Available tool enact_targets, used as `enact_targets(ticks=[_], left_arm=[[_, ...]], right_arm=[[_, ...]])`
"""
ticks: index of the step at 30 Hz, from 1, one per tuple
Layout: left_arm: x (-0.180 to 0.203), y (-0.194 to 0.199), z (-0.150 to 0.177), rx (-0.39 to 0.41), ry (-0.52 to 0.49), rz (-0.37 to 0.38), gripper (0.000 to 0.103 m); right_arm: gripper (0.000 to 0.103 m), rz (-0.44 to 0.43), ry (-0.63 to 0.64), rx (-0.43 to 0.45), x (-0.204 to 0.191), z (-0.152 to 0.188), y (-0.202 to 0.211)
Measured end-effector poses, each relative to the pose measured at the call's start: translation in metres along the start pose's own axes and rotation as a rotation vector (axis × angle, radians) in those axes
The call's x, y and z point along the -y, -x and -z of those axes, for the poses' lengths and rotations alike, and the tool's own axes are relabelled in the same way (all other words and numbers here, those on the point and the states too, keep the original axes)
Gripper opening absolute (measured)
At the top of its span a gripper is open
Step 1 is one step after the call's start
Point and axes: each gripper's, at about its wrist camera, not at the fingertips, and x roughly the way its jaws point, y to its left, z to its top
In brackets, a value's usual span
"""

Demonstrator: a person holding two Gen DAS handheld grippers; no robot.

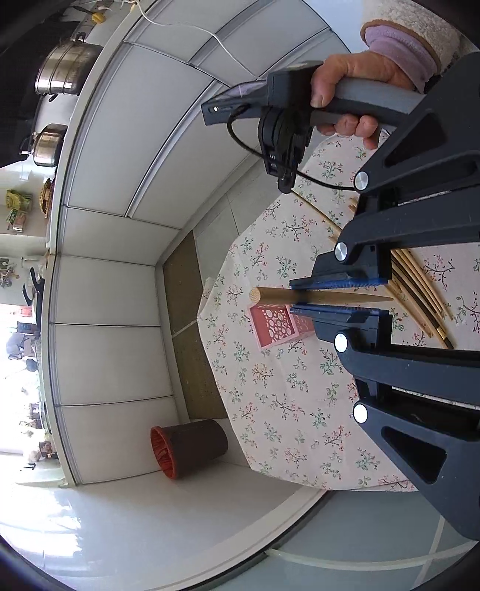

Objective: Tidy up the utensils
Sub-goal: 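Lift the chopstick upright with the left gripper while the right gripper grasps another chopstick, then lower both held chopsticks into the pink basket and open both grippers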

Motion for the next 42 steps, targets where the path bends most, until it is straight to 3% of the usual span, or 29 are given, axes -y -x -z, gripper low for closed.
enact_targets(ticks=[11, 20, 26, 34, 39, 42], left_arm=[[0.019, 0.028, -0.042, 0.093, 0.026, -0.034, 0.007], [0.007, 0.023, -0.086, 0.171, 0.092, -0.081, 0.007], [-0.011, 0.003, -0.099, 0.188, 0.150, -0.109, 0.007], [-0.038, -0.047, -0.091, 0.144, 0.223, -0.138, 0.007], [-0.051, -0.084, -0.080, 0.079, 0.269, -0.077, 0.008], [-0.057, -0.086, -0.078, 0.066, 0.302, -0.076, 0.028]], right_arm=[[0.005, -0.124, 0.234, 0.248, -0.043, -0.024, 0.141], [0.005, -0.219, 0.302, 0.334, -0.081, -0.046, 0.196], [0.005, -0.232, 0.365, 0.361, -0.118, -0.046, 0.190], [0.005, -0.204, 0.389, 0.311, -0.140, -0.053, 0.131], [0.005, -0.183, 0.402, 0.295, -0.145, -0.051, 0.095], [0.005, -0.162, 0.416, 0.281, -0.149, -0.050, 0.076]])
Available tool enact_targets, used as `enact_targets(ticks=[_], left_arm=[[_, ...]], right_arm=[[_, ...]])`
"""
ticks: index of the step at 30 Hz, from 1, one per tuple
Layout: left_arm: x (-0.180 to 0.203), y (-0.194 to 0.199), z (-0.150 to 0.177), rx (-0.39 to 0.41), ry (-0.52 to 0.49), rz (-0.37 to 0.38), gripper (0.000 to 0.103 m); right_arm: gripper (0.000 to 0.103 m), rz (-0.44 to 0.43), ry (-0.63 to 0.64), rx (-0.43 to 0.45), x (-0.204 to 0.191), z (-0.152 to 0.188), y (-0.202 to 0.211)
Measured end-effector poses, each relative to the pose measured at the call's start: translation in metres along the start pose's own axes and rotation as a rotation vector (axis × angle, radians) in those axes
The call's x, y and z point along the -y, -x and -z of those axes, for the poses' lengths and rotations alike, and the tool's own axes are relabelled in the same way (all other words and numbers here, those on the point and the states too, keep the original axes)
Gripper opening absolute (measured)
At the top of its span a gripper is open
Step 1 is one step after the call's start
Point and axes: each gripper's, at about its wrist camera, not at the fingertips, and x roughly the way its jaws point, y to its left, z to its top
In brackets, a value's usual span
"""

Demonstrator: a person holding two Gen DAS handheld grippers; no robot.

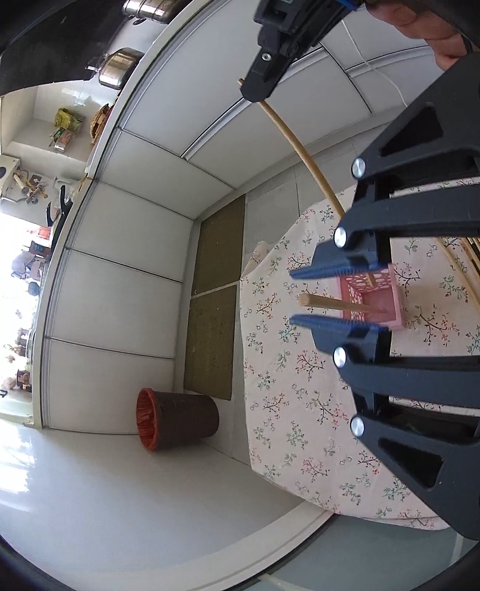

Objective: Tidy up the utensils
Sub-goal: 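Lower both held chopsticks into the pink basket and open both grippers, then grasp another bamboo chopstick from the pile with the left gripper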

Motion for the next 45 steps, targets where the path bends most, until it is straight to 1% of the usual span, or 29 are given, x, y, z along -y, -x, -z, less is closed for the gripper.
enact_targets(ticks=[5, 10, 14, 16, 18, 22, 25, 26, 28, 30, 32, 33, 35, 38, 39, 41, 42, 43, 45], left_arm=[[-0.012, 0.026, -0.009, 0.071, 0.054, 0.006, 0.029], [-0.022, 0.044, -0.014, 0.100, 0.093, -0.001, 0.030], [-0.027, 0.043, -0.014, 0.093, 0.106, -0.037, 0.032], [-0.029, 0.038, -0.012, 0.079, 0.105, -0.063, 0.032], [-0.033, 0.035, -0.009, 0.062, 0.103, -0.077, 0.032], [-0.034, 0.038, -0.005, 0.064, 0.086, -0.096, 0.033], [-0.032, 0.044, -0.003, 0.074, 0.078, -0.097, 0.038], [-0.031, 0.045, -0.002, 0.075, 0.075, -0.096, 0.038], [-0.028, 0.048, 0.000, 0.075, 0.067, -0.092, 0.039], [-0.024, 0.053, 0.002, 0.076, 0.056, -0.092, 0.042], [-0.019, 0.057, 0.004, 0.079, 0.043, -0.092, 0.048], [-0.016, 0.060, 0.006, 0.081, 0.034, -0.093, 0.049], [-0.010, 0.065, 0.010, 0.083, 0.017, -0.090, 0.053], [-0.001, 0.071, 0.013, 0.087, -0.009, -0.092, 0.060], [0.002, 0.073, 0.015, 0.088, -0.018, -0.091, 0.061], [0.007, 0.077, 0.018, 0.089, -0.037, -0.089, 0.067], [0.009, 0.080, 0.021, 0.090, -0.046, -0.090, 0.070], [0.011, 0.082, 0.024, 0.092, -0.054, -0.092, 0.074], [0.014, 0.084, 0.031, 0.081, -0.068, -0.092, 0.080]], right_arm=[[0.005, 0.014, 0.014, -0.020, -0.003, 0.003, -0.017], [0.005, 0.026, 0.038, -0.033, -0.010, 0.005, -0.030], [0.006, 0.029, 0.047, -0.066, -0.011, 0.013, -0.050], [0.009, 0.019, 0.056, -0.096, -0.012, 0.021, -0.062], [0.009, 0.026, 0.068, -0.118, -0.012, 0.027, -0.069], [0.010, 0.044, 0.085, -0.084, -0.011, 0.028, -0.061], [0.019, 0.050, 0.085, -0.049, -0.008, 0.026, -0.046], [0.021, 0.053, 0.085, -0.038, -0.008, 0.025, -0.041], [0.022, 0.062, 0.089, -0.016, -0.005, 0.025, -0.030], [0.024, 0.068, 0.096, 0.002, -0.003, 0.027, -0.019], [0.032, 0.073, 0.096, 0.016, 0.000, 0.031, -0.009], [0.035, 0.076, 0.096, 0.025, 0.002, 0.033, -0.003], [0.044, 0.085, 0.095, 0.041, 0.005, 0.036, 0.007], [0.053, 0.102, 0.095, 0.070, 0.009, 0.043, 0.022], [0.057, 0.108, 0.094, 0.084, 0.011, 0.045, 0.028], [0.066, 0.122, 0.088, 0.115, 0.016, 0.049, 0.041], [0.068, 0.125, 0.083, 0.130, 0.019, 0.051, 0.048], [0.073, 0.128, 0.079, 0.141, 0.022, 0.052, 0.053], [0.080, 0.131, 0.070, 0.162, 0.031, 0.061, 0.067]])
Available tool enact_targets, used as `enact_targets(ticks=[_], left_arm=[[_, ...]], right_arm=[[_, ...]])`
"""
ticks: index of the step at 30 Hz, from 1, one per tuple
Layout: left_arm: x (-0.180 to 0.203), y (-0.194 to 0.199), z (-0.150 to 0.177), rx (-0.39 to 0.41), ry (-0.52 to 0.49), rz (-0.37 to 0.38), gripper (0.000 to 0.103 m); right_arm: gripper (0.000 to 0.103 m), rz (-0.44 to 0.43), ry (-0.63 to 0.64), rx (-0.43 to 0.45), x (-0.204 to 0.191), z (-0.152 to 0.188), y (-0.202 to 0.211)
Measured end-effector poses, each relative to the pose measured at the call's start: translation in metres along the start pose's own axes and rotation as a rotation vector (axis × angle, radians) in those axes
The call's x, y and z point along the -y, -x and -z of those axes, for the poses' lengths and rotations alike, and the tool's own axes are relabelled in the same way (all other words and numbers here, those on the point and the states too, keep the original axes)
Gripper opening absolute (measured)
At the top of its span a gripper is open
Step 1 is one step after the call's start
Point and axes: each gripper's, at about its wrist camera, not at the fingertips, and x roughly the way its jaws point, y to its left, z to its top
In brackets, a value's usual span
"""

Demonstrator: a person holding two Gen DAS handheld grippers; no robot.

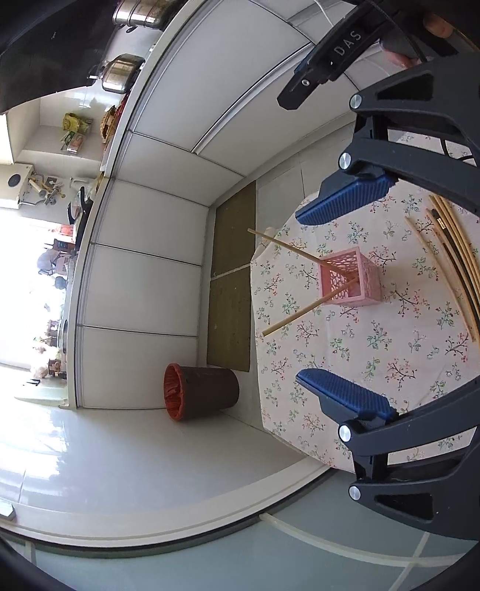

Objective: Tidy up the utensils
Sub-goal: 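Grasp another bamboo chopstick from the pile with the left gripper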

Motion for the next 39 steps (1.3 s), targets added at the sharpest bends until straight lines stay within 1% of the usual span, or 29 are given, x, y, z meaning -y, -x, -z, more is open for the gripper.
enact_targets(ticks=[2, 3, 5, 7, 11, 15, 18, 20, 21, 23, 25, 27, 30, 32, 33, 34, 35, 39], left_arm=[[0.005, -0.003, 0.009, -0.046, -0.025, 0.019, 0.091], [0.008, -0.006, 0.013, -0.073, -0.042, 0.028, 0.093], [0.017, -0.014, 0.023, -0.118, -0.086, 0.037, 0.095], [0.027, -0.025, 0.034, -0.174, -0.142, 0.048, 0.096], [0.050, -0.050, 0.059, -0.305, -0.240, 0.098, 0.096], [0.071, -0.077, 0.089, -0.454, -0.329, 0.123, 0.096], [0.081, -0.099, 0.107, -0.578, -0.358, 0.176, 0.096], [0.087, -0.118, 0.118, -0.657, -0.361, 0.195, 0.096], [0.091, -0.127, 0.122, -0.679, -0.365, 0.190, 0.096], [0.098, -0.142, 0.130, -0.710, -0.383, 0.172, 0.096], [0.106, -0.156, 0.133, -0.726, -0.406, 0.154, 0.096], [0.114, -0.167, 0.136, -0.728, -0.422, 0.142, 0.095], [0.128, -0.186, 0.142, -0.757, -0.437, 0.145, 0.088], [0.137, -0.198, 0.150, -0.780, -0.454, 0.141, 0.074], [0.140, -0.204, 0.154, -0.792, -0.465, 0.135, 0.069], [0.143, -0.210, 0.158, -0.805, -0.477, 0.123, 0.059], [0.145, -0.217, 0.162, -0.818, -0.488, 0.110, 0.051], [0.147, -0.231, 0.171, -0.835, -0.514, 0.075, 0.043]], right_arm=[[0.089, 0.005, -0.003, 0.013, 0.011, 0.010, 0.014], [0.092, 0.008, -0.006, 0.015, 0.017, 0.016, 0.022], [0.096, 0.008, -0.012, 0.006, 0.027, 0.028, 0.032], [0.096, 0.002, -0.019, -0.021, 0.040, 0.043, 0.041], [0.096, -0.002, -0.048, -0.101, 0.063, 0.072, 0.050], [0.096, -0.015, -0.118, -0.219, 0.088, 0.101, 0.046], [0.096, -0.026, -0.219, -0.354, 0.108, 0.125, 0.035], [0.096, -0.017, -0.280, -0.442, 0.119, 0.140, 0.025], [0.096, -0.015, -0.313, -0.487, 0.125, 0.148, 0.020], [0.096, -0.016, -0.370, -0.549, 0.134, 0.162, 0.015], [0.096, -0.013, -0.423, -0.599, 0.143, 0.172, 0.012], [0.096, -0.006, -0.459, -0.626, 0.151, 0.179, 0.010], [0.096, 0.005, -0.487, -0.644, 0.158, 0.183, 0.010], [0.096, 0.016, -0.497, -0.645, 0.164, 0.182, 0.011], [0.096, 0.021, -0.503, -0.647, 0.168, 0.182, 0.010], [0.096, 0.025, -0.510, -0.650, 0.170, 0.182, 0.010], [0.096, 0.027, -0.517, -0.654, 0.172, 0.182, 0.009], [0.096, 0.040, -0.546, -0.667, 0.180, 0.184, 0.005]])
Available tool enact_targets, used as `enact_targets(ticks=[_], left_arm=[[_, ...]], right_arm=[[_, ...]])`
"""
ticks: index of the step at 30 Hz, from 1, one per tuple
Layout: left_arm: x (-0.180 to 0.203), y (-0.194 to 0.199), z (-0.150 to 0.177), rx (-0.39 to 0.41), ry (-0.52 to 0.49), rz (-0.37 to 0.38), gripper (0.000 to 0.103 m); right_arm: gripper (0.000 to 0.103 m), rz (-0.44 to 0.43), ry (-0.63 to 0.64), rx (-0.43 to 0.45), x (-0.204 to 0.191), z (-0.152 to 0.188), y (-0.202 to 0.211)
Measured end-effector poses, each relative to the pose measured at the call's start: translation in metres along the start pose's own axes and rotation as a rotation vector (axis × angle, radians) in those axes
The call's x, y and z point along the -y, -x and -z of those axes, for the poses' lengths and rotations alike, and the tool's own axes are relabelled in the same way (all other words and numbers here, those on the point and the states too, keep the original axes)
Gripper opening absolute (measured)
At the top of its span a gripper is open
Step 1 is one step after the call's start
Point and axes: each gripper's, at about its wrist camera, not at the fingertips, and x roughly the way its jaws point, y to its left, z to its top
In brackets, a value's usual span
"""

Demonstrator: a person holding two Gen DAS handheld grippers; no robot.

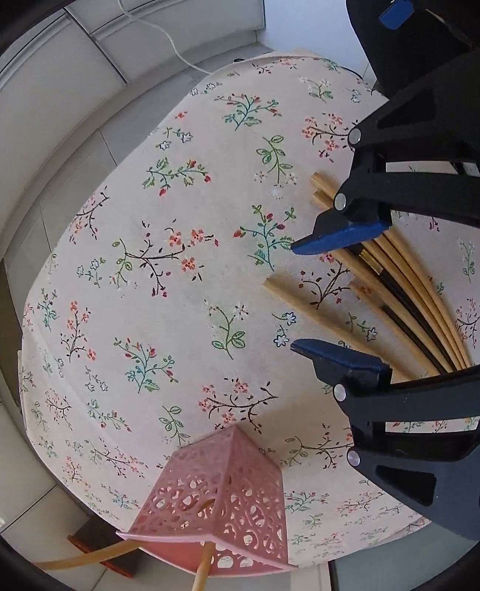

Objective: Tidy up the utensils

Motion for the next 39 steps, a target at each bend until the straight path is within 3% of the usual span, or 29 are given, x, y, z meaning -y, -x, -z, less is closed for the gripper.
enact_targets(ticks=[2, 3, 7, 12, 23, 30, 37, 39], left_arm=[[-0.002, -0.008, 0.000, -0.026, -0.002, -0.002, 0.026], [-0.003, -0.012, 0.001, -0.038, -0.001, 0.002, 0.023], [-0.014, -0.015, 0.005, -0.019, 0.014, 0.021, 0.016], [-0.031, -0.011, 0.012, 0.032, 0.031, 0.031, 0.015], [-0.065, 0.071, 0.058, 0.234, 0.039, 0.049, 0.012], [-0.094, 0.113, 0.097, 0.335, 0.096, 0.062, 0.011], [-0.105, 0.134, 0.111, 0.388, 0.118, 0.046, 0.010], [-0.106, 0.139, 0.115, 0.401, 0.120, 0.034, 0.010]], right_arm=[[0.096, -0.002, -0.013, -0.007, 0.000, -0.002, -0.003], [0.096, -0.006, -0.018, -0.012, -0.001, -0.003, -0.005], [0.096, -0.012, -0.038, -0.022, -0.007, -0.007, -0.018], [0.093, -0.014, -0.081, -0.054, -0.016, -0.014, -0.046], [0.044, 0.057, -0.169, -0.119, -0.041, -0.020, -0.111], [0.035, 0.105, -0.231, -0.120, -0.052, -0.016, -0.133], [0.023, 0.181, -0.235, -0.076, -0.070, -0.019, -0.146], [0.010, 0.162, -0.222, -0.062, -0.075, -0.020, -0.148]])
